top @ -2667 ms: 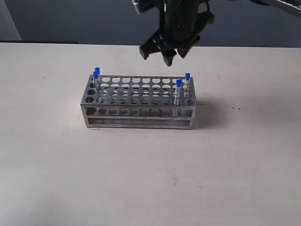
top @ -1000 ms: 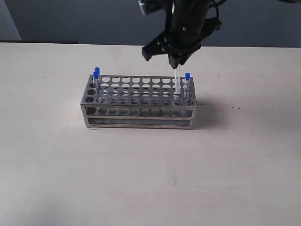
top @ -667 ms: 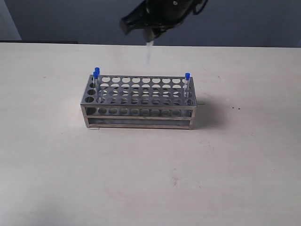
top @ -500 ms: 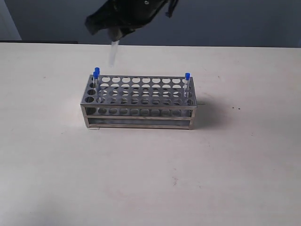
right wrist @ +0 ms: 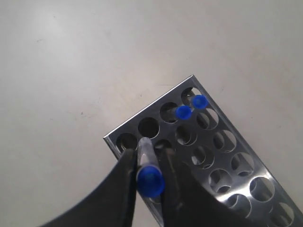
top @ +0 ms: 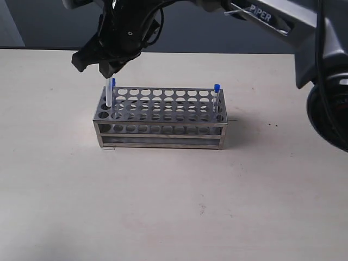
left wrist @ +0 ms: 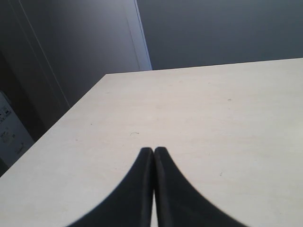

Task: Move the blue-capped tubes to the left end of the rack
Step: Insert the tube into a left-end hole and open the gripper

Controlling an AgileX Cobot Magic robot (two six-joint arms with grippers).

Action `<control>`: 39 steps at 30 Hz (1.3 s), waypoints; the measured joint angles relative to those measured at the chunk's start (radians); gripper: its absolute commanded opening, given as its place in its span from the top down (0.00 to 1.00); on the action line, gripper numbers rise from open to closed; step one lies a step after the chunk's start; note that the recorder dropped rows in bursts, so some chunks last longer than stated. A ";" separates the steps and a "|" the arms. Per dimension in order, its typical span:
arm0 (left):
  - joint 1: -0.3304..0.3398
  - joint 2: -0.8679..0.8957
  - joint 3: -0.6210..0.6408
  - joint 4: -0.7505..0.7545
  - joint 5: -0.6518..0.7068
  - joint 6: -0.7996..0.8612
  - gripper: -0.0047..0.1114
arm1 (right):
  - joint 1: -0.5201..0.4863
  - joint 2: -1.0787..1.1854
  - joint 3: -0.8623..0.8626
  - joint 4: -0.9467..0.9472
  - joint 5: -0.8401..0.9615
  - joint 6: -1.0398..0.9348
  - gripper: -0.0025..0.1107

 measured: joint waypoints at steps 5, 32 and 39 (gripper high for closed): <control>0.000 0.000 0.000 0.000 0.000 0.000 0.96 | 0.002 0.025 -0.013 0.006 0.003 -0.002 0.98; 0.000 0.000 0.000 0.000 0.000 0.000 0.96 | 0.001 0.162 -0.019 0.069 -0.088 -0.008 0.92; 0.000 0.000 0.000 0.000 0.000 0.000 0.96 | 0.001 0.166 -0.019 0.094 -0.099 0.007 0.51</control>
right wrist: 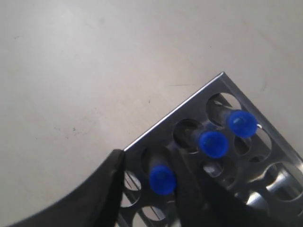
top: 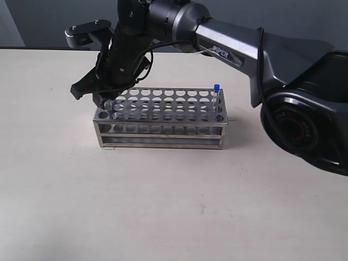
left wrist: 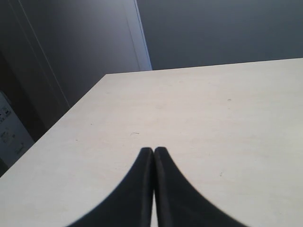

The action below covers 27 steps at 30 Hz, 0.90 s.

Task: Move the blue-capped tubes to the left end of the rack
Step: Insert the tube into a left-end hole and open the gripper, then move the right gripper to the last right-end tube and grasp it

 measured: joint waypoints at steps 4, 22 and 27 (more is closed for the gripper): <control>0.000 0.000 0.000 0.000 0.000 0.000 0.96 | 0.002 -0.002 0.000 0.011 0.012 0.004 0.49; 0.000 0.000 0.000 0.000 0.000 0.000 0.96 | -0.118 -0.174 0.040 -0.532 0.192 0.267 0.49; 0.000 0.000 0.000 0.000 0.000 0.000 0.96 | -0.176 -0.176 0.184 -0.486 0.200 0.281 0.49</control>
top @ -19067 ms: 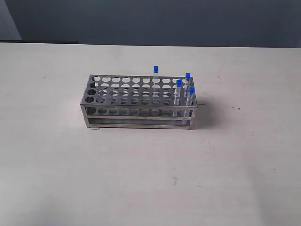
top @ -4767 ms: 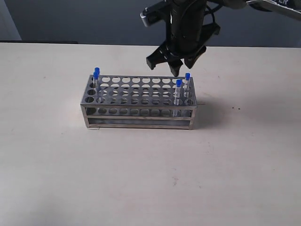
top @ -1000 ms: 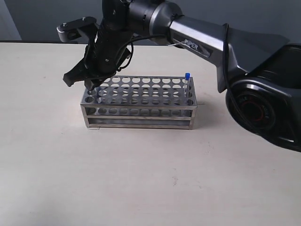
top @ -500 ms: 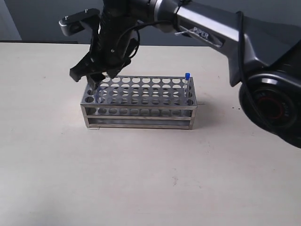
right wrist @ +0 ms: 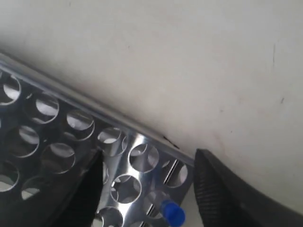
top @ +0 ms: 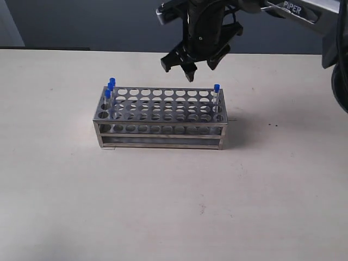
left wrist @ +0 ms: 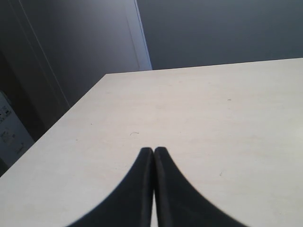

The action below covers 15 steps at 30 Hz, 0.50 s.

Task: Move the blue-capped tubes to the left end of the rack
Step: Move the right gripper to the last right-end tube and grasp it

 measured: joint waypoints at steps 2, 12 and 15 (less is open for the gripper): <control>0.000 0.000 0.000 0.000 0.000 0.000 0.96 | 0.000 -0.004 0.035 -0.007 0.003 0.002 0.49; 0.000 0.000 0.000 0.000 0.000 0.000 0.96 | -0.007 -0.065 0.171 -0.067 0.003 0.017 0.49; 0.000 0.000 0.000 0.000 0.000 0.000 0.96 | -0.021 -0.069 0.173 -0.049 0.003 0.019 0.53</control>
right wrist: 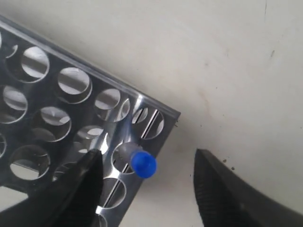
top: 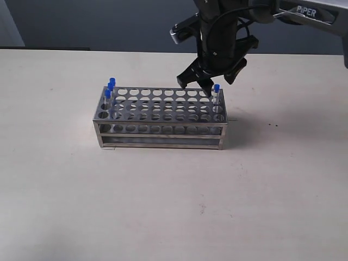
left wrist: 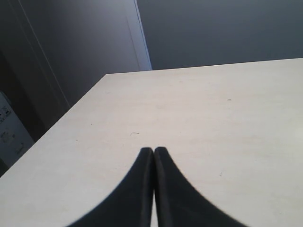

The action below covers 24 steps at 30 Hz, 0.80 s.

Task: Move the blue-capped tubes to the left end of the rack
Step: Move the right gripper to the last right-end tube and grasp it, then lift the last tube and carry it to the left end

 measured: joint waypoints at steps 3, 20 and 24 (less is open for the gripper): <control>0.000 0.000 0.000 0.000 0.000 0.000 0.96 | -0.009 0.000 0.002 0.006 0.000 0.000 0.74; 0.000 0.000 0.000 0.000 0.000 0.000 0.96 | -0.012 -0.027 0.006 0.094 -0.001 -0.043 0.98; 0.000 0.000 0.000 0.000 0.000 0.000 0.96 | -0.010 -0.093 0.008 0.096 -0.001 -0.043 0.98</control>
